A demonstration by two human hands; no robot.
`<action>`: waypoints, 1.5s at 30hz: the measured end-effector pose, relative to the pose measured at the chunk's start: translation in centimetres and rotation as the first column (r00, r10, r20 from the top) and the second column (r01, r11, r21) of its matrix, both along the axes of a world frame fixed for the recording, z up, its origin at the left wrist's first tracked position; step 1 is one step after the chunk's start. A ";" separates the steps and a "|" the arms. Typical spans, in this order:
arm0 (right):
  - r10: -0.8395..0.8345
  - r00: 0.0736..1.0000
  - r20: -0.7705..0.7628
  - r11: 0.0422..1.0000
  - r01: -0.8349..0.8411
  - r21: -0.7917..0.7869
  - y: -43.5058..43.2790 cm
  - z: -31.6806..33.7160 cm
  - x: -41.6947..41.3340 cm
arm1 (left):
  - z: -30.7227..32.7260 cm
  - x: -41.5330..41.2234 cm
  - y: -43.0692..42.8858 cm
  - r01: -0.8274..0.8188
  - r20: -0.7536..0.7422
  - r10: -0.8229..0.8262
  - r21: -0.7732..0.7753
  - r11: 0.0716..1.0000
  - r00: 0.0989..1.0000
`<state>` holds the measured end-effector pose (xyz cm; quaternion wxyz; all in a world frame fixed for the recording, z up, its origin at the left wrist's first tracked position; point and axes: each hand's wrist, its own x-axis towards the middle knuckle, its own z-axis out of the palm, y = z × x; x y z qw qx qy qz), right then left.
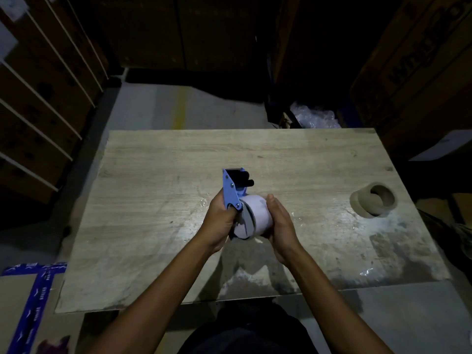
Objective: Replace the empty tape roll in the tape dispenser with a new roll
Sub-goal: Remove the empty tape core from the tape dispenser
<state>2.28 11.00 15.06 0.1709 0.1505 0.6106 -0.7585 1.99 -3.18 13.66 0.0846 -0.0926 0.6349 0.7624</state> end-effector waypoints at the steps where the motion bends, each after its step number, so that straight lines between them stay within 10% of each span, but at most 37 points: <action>1: -0.007 1.000 0.010 1.000 0.007 -0.019 -0.2 0.2 -0.2 | 0.5 0.1 0.1 0.008 -0.048 -0.010 -0.054 0.998 0.999; 9: 0.016 0.993 0.120 0.974 0.012 -0.228 -1.7 1.3 -0.5 | 2.0 -0.1 1.2 -0.202 -0.218 0.145 -0.267 0.942 0.965; 17: -0.017 0.991 0.133 0.941 0.061 -0.333 -1.9 1.0 -0.5 | 3.0 -1.2 0.4 -0.002 -0.044 -0.021 -0.458 0.889 0.999; 24: -0.134 0.978 -0.158 0.981 0.153 0.118 -2.5 2.5 -0.7 | 4.7 0.0 1.5 -0.061 -0.004 0.061 -0.117 0.991 0.998; 30: 0.146 0.769 -0.623 0.608 0.427 0.670 -2.2 1.4 -0.3 | 4.7 0.4 2.0 -0.018 0.164 -0.022 0.236 0.972 0.986; 35: 0.315 0.644 -0.698 0.358 0.600 0.715 -2.6 1.6 0.2 | 4.1 -0.2 1.5 -0.057 0.221 -0.053 0.462 0.885 0.974; 41: 0.433 0.606 -0.668 0.447 0.499 0.742 -2.5 1.7 0.1 | 3.3 -0.6 0.5 -0.093 0.261 -0.074 0.574 0.814 0.963; 45: 0.297 0.619 -0.727 0.776 0.287 0.562 -1.6 2.3 -0.4 | 2.5 -0.8 -0.4 -0.077 0.246 -0.063 0.517 0.852 0.967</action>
